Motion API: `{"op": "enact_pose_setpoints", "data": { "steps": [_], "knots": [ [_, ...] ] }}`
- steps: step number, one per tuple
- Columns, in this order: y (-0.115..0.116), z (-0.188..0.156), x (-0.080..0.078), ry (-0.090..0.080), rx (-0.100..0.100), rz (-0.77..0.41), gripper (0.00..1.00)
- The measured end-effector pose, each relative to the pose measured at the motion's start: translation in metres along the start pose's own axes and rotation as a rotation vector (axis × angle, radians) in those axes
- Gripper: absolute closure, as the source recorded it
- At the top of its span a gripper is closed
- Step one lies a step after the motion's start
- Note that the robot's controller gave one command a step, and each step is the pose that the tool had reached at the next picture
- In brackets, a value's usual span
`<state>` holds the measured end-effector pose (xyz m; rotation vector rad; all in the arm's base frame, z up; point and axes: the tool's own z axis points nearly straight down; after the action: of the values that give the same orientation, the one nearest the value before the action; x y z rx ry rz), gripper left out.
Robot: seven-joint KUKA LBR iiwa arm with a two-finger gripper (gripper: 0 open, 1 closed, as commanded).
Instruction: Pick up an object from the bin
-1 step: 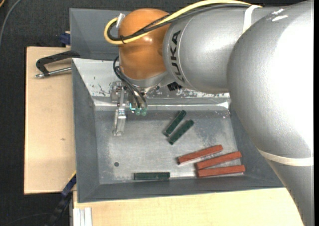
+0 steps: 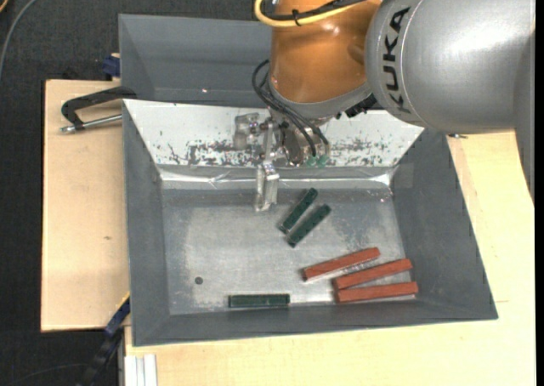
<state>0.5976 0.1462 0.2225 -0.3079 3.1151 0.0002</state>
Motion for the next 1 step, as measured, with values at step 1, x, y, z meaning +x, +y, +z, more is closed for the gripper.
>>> {"op": "enact_pose_setpoints", "data": {
  "steps": [1],
  "knots": [
    [-0.0531,0.0248,0.0528,0.011,-0.001,0.067,0.00]
  ]
}}
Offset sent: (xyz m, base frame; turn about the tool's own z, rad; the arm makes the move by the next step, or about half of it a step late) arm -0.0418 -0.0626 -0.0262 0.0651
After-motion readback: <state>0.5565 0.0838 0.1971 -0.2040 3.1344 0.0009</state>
